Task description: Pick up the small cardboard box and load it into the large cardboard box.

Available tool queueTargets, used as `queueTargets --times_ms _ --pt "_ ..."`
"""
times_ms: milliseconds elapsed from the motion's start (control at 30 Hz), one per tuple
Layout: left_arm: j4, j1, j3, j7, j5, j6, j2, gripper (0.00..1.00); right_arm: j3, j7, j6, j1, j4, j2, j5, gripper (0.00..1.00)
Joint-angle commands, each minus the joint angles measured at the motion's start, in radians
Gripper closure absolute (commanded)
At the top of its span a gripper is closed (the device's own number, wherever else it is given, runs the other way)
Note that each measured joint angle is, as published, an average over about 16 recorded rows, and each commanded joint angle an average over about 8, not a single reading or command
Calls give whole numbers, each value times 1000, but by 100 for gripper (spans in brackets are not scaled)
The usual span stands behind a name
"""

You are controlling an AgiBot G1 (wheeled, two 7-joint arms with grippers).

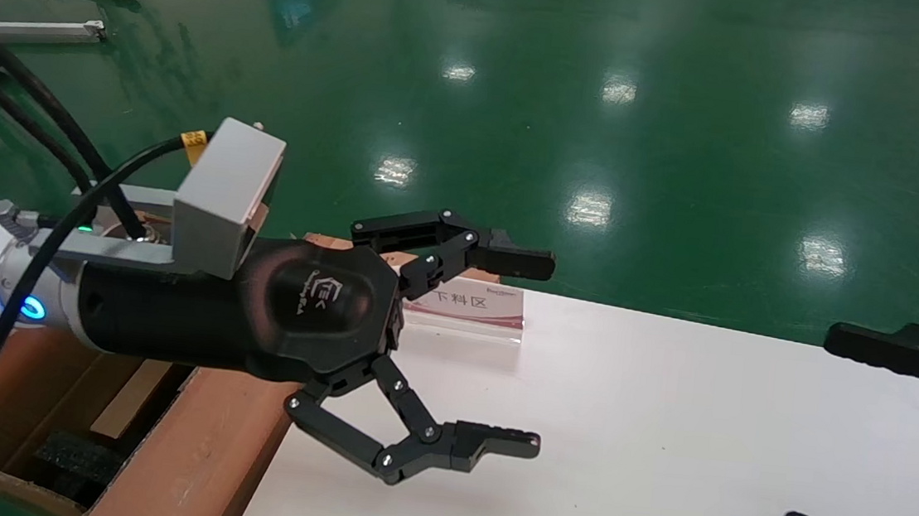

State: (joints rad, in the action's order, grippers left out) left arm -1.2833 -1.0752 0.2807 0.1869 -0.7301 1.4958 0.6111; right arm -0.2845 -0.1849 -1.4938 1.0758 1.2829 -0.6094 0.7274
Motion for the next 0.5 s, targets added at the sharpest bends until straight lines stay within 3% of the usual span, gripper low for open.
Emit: queueTargets --times_ms 33,500 --pt "0 0 0 0 0 0 0 0 1 0 0 0 0 0 0 0" --pt "0 2 -2 -1 2 0 0 0 5 -3 -2 -1 1 -2 3 0"
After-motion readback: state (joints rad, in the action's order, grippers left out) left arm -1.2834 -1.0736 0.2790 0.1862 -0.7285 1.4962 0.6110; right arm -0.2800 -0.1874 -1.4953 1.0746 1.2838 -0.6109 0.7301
